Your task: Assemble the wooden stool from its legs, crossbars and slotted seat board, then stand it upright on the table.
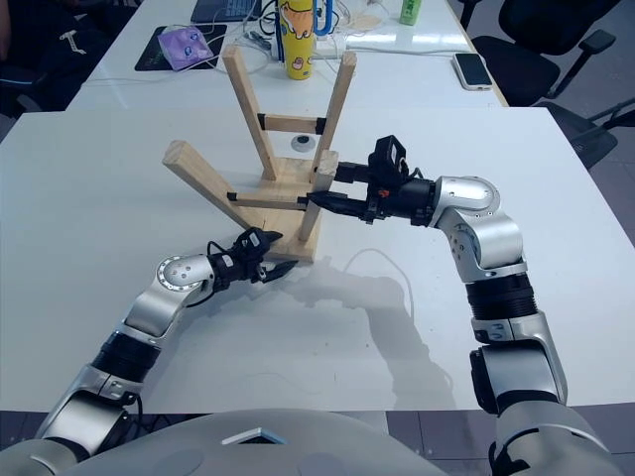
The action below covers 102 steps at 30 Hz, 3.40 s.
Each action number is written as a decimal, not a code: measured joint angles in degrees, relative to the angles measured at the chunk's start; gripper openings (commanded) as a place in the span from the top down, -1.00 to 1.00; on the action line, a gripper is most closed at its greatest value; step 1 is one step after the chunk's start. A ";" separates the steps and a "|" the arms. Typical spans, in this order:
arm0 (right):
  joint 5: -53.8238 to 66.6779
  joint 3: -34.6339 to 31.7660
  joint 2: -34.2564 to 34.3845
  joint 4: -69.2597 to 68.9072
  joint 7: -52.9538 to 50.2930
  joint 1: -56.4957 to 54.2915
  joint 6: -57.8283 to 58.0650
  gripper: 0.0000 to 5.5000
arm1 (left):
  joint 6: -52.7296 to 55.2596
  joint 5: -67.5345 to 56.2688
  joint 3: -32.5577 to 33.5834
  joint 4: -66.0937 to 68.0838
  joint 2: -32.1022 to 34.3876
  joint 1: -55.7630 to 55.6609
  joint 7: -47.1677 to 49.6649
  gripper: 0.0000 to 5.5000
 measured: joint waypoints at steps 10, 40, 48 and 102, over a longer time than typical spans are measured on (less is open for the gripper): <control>-4.07 3.64 -0.84 2.04 -1.29 5.96 1.25 -0.15 | 0.03 -0.44 -0.13 0.99 -2.79 -0.74 -0.79 -0.26; 38.07 -25.07 12.16 -10.38 -33.29 -17.05 18.82 0.80 | -2.28 -0.48 3.58 16.29 -9.54 -9.62 6.14 -0.26; 17.96 -10.32 14.05 -4.27 -36.01 -14.41 13.24 1.00 | -2.47 -0.54 3.66 16.03 -9.67 -9.85 6.09 -0.26; -15.96 -11.32 30.27 -30.13 -71.40 15.82 2.56 1.00 | -1.98 -3.97 27.12 -29.09 -17.54 4.44 41.61 0.99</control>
